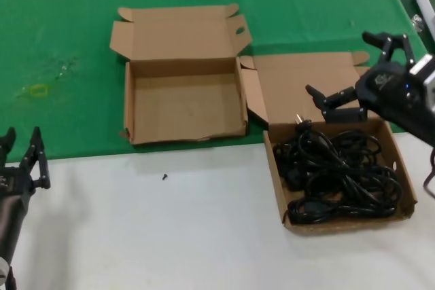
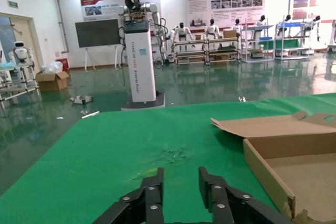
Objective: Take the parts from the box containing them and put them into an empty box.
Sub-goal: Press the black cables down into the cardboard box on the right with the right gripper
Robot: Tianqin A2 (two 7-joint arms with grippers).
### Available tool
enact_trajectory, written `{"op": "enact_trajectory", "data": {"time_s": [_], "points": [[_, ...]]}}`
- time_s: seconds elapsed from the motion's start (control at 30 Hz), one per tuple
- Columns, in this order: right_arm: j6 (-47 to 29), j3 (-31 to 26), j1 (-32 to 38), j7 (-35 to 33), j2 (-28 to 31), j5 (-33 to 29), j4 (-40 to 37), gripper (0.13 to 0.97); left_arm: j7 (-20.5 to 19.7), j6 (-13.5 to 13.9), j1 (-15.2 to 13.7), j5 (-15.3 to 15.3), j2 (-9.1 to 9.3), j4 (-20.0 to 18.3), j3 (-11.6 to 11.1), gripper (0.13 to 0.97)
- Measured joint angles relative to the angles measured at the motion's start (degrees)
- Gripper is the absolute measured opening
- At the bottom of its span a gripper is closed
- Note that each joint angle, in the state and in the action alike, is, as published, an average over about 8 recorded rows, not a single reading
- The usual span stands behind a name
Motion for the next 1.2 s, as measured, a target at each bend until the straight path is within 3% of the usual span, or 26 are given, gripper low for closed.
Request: {"op": "enact_trajectory", "data": {"time_s": [0.17, 0.47, 0.83, 1.2], "points": [[-7.9, -1.7, 4.1, -0.4, 3.9, -0.6, 0.1, 0.966, 0.0, 0.0, 0.0, 0.0, 0.0, 0.0, 0.0, 0.29], [-25.8, -5.9, 12.9, -8.1, 8.6, -1.0, -3.8, 0.966, 0.0, 0.0, 0.0, 0.0, 0.0, 0.0, 0.0, 0.18], [-45.0, -13.1, 25.7, -13.6, 9.3, -7.1, -13.8, 0.966, 0.0, 0.0, 0.0, 0.0, 0.0, 0.0, 0.0, 0.147], [-49.3, -15.8, 29.5, -11.0, 6.7, -12.0, -19.1, 0.966, 0.0, 0.0, 0.0, 0.0, 0.0, 0.0, 0.0, 0.143]]}}
